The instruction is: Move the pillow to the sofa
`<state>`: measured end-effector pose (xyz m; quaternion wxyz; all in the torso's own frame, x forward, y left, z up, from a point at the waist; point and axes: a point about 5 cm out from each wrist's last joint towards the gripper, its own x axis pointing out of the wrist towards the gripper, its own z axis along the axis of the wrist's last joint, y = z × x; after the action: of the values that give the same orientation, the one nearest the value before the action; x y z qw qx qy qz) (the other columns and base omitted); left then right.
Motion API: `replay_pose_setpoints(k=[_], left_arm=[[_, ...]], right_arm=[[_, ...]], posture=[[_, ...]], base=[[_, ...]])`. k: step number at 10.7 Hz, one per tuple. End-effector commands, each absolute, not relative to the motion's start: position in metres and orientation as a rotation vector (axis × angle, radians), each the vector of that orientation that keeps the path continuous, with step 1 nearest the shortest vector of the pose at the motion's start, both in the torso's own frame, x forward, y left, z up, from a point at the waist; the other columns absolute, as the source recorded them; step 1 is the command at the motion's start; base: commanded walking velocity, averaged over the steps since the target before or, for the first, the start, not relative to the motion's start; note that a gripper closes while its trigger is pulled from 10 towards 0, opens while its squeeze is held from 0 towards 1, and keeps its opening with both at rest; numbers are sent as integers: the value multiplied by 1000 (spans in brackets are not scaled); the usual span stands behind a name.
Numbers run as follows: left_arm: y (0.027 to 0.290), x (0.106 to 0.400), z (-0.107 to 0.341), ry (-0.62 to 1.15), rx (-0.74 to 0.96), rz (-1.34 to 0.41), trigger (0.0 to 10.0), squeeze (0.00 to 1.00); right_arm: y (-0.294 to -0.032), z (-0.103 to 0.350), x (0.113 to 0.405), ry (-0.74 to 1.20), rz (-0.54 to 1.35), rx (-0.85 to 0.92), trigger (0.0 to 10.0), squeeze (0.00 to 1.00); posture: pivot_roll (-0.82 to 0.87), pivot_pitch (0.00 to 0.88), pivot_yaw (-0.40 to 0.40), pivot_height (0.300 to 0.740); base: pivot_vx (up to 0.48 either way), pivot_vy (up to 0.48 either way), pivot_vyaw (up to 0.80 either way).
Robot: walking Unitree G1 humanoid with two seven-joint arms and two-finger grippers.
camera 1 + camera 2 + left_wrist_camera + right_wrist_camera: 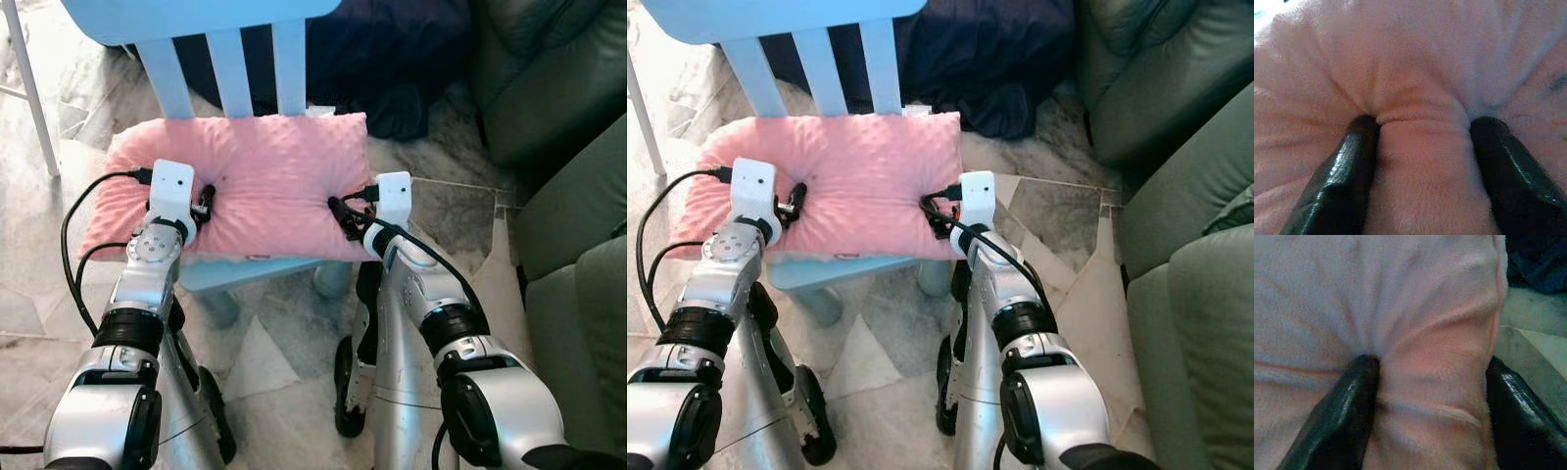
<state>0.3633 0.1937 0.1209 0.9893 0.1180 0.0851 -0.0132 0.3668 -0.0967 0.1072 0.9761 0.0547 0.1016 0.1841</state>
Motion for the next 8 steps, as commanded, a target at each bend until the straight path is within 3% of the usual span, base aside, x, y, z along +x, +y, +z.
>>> replay_pose_setpoints(k=[1, 8], left_arm=[[196, 345, 75, 371, 218, -50, 0, 0], [194, 332, 64, 350, 238, -82, 0, 0]], right_arm=[[-97, 86, 358, 297, 376, 112, 0, 0], [-117, 68, 347, 316, 317, 128, 0, 0]], posture=[[-47, 336, -101, 404], [-42, 270, -77, 404]], base=[[0, 0, 0], [0, 0, 0]])
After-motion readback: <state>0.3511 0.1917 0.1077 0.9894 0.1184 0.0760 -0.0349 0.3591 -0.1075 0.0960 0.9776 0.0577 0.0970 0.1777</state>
